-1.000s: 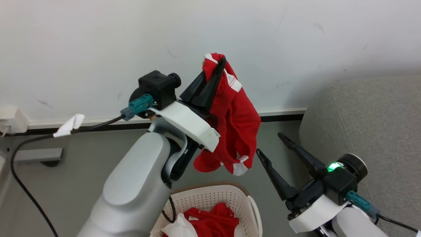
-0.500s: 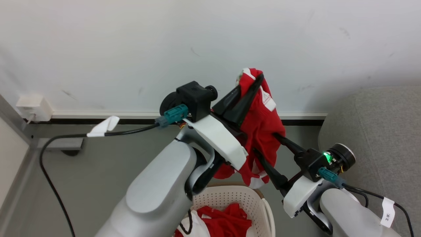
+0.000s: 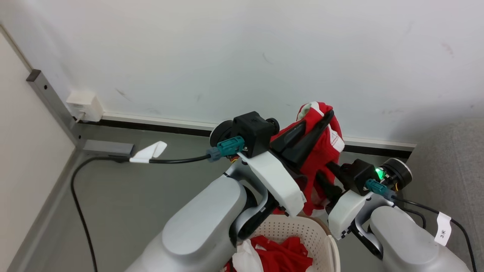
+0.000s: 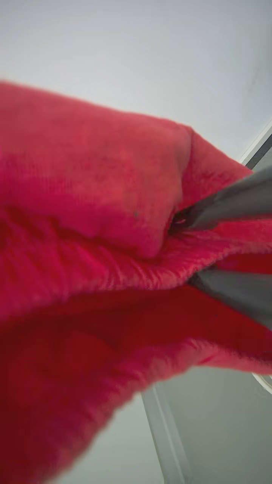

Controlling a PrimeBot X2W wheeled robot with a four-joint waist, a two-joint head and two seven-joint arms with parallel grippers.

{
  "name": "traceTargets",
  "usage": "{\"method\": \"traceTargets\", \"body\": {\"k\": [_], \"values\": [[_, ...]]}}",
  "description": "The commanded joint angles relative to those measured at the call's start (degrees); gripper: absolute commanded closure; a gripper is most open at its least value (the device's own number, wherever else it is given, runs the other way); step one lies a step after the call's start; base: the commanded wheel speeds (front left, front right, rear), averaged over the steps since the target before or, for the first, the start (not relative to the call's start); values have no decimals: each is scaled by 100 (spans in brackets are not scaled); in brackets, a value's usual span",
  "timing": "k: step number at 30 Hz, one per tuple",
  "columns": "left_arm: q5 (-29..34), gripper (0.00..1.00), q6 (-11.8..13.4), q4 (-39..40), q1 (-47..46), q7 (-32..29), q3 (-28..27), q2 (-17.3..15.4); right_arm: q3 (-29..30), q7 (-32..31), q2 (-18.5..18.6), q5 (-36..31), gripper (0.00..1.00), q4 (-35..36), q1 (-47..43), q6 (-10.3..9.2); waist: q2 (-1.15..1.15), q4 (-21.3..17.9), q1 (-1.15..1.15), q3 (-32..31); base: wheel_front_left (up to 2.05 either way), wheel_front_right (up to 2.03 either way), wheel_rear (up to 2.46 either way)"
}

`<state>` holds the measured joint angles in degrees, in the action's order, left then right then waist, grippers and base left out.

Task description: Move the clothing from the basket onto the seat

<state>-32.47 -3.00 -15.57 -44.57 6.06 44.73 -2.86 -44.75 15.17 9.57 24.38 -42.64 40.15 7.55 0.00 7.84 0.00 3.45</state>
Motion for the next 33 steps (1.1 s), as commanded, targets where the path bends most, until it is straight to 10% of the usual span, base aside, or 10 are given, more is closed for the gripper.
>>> {"method": "traceTargets", "body": {"k": [1,22,23,24,25,33], "values": [[-62,100,36,3,20,7,3,-9,17,-3,40,51,100,17,101,-12,0,46,0,-17,0,0,0],[-236,100,290,-316,612,170,-81,-454,1582,-2,418,-310,100,1594,-689,-12,0,-281,0,-22,0,0,0],[-221,84,288,-316,653,194,-63,-473,1677,-2,431,-339,100,1672,-729,-12,0,-310,0,-17,0,0,0],[-238,27,278,-313,703,216,-57,-479,1752,-2,446,-360,100,1737,-761,-12,0,-340,0,-11,0,0,0],[-249,0,273,-303,749,250,-53,-486,1838,-2,456,-372,100,1804,-786,-12,0,-372,0,-5,0,0,0],[-107,0,232,-300,978,457,95,-626,2388,-2,625,-454,100,2271,-1013,-12,0,-681,0,3,0,0,0]]}}
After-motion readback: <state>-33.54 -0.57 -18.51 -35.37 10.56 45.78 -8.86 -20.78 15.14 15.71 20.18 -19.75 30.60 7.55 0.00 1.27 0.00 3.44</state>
